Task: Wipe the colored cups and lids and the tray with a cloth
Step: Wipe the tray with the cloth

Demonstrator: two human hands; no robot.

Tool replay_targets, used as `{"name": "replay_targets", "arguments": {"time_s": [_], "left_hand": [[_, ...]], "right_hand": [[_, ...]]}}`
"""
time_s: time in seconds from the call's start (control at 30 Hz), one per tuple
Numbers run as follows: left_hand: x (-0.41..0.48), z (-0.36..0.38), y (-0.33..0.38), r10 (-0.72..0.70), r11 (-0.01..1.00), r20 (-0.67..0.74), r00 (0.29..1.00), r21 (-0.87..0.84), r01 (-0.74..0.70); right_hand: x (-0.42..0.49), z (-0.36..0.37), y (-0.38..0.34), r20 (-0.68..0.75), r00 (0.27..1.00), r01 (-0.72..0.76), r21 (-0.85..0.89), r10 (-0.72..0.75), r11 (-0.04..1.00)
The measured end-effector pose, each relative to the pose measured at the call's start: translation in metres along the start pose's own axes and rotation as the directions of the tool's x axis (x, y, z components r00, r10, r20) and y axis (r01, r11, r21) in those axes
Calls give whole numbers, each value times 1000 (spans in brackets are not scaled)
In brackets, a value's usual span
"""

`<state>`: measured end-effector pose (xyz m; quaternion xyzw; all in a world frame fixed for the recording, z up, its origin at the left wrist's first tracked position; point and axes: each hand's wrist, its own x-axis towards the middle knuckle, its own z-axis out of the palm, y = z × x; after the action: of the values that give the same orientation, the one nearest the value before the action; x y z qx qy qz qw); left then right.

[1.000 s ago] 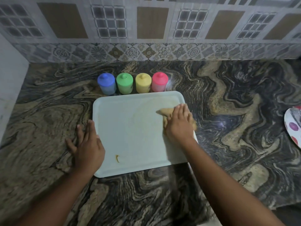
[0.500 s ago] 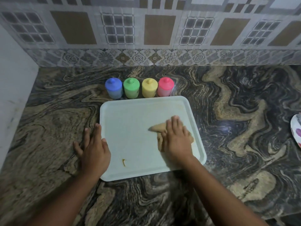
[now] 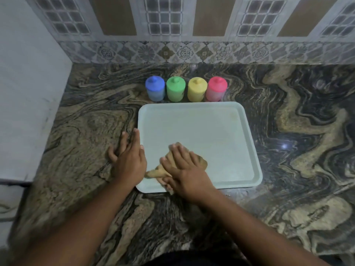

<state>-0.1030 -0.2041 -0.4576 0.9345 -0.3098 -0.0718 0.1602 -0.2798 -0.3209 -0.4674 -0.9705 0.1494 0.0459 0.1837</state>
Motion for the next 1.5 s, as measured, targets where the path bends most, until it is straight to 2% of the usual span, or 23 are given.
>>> {"name": "replay_targets", "arguments": {"time_s": [0.07,0.13,0.23,0.3,0.37,0.47,0.6,0.7,0.77,0.87,0.93,1.0,1.07,1.17,1.27,1.37,1.43,1.5], "left_hand": [[0,-1,0,1,1000,12,1000,7,-1],[0,-1,1,-2,1000,23,1000,10,1],[-5,-6,7,-25,1000,15,1000,-18,25],[-7,-10,12,-42,999,17,999,-32,42],[-7,-12,13,-43,999,19,999,-30,44],[-6,-11,11,-25,999,32,999,-36,26],[-5,-7,7,-22,999,20,1000,-31,23],[-6,-7,9,-21,1000,36,999,-16,22],[-10,-15,16,-51,998,56,997,-36,53],[-16,-25,25,-84,994,75,994,-61,88],[-15,-24,21,-67,996,61,996,-57,70],[-10,-18,13,-40,998,50,998,-43,42],[-8,-13,10,-21,1000,36,999,-18,22],[-10,-15,15,-37,999,43,998,-26,38],[-9,-15,15,-41,999,34,999,-34,42],[-5,-7,6,-12,1000,23,1000,-3,12],[-4,-4,4,-16,1000,35,999,-4,16],[-3,-2,3,-4,1000,32,999,6,4]], "right_hand": [[-16,-7,33,-30,992,-126,-18,126,992],[-7,-20,57,-60,946,-320,-35,318,947],[35,-27,42,-90,863,-499,-2,497,866],[53,-16,4,-84,891,-446,13,446,895],[44,-6,-30,-48,956,-289,11,289,957],[8,-4,-17,20,987,-158,-6,158,987],[2,-18,24,-56,950,-307,6,307,952],[36,-19,7,-95,895,-435,24,435,900],[50,-13,-15,-79,905,-415,47,417,909],[36,-3,-36,-28,962,-272,36,273,962],[19,-5,-26,10,979,-204,18,204,979],[10,-14,-4,5,972,-234,1,234,972],[16,-23,14,-31,943,-330,9,331,944],[36,-20,5,-51,912,-407,25,408,913],[31,-11,-20,-16,949,-316,29,316,948],[4,-10,-13,24,975,-221,47,220,974],[-9,-16,14,-17,961,-276,40,277,960],[-7,-27,51,-103,899,-425,30,426,905]]}}
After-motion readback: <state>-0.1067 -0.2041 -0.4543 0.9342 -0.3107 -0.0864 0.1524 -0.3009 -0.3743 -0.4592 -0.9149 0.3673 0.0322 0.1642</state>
